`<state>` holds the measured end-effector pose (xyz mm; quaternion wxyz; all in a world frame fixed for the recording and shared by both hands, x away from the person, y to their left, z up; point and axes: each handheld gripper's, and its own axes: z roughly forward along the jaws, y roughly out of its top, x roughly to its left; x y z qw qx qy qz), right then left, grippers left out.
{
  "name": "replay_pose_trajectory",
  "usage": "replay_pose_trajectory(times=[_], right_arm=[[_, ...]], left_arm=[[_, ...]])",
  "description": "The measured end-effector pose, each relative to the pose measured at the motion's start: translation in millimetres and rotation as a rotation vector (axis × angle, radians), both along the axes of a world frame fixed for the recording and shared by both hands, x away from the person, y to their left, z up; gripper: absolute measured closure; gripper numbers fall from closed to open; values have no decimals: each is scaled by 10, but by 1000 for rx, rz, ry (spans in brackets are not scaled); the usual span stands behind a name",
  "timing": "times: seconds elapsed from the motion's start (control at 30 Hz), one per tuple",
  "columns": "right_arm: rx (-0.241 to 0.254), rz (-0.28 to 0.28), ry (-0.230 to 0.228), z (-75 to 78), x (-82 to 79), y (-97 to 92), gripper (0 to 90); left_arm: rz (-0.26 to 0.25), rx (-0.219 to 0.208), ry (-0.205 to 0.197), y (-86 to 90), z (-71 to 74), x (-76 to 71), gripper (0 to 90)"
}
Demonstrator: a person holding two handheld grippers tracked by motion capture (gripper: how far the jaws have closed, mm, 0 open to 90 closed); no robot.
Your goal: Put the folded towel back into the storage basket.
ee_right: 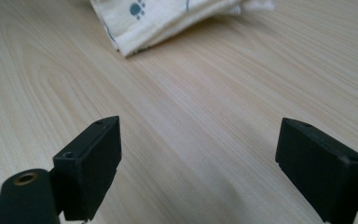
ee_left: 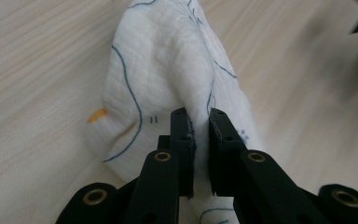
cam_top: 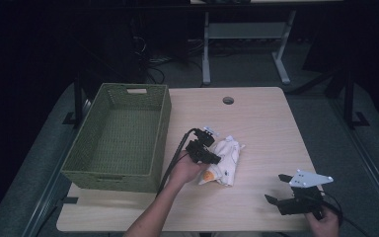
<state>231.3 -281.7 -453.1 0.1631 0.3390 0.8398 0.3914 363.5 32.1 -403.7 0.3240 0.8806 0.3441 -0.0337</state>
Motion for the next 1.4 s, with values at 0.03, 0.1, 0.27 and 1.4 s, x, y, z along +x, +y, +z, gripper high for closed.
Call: replay_pose_trajectory(times=[0.03,0.1,0.27,1.4], right_arm=[[-2,-1,-3,2,2,2,138],[-4,-2,-3,3,1,8,138],[-10,0,-6,3,2,9,138],[-22,-18,6,-46,65,25,138]], left_arm=[[2,-35,16,84,85,-7,831],[10,-77,30,176,166,-12,831],[5,-140,50,356,351,-25,831],[5,-257,94,1259,920,-94,829]])
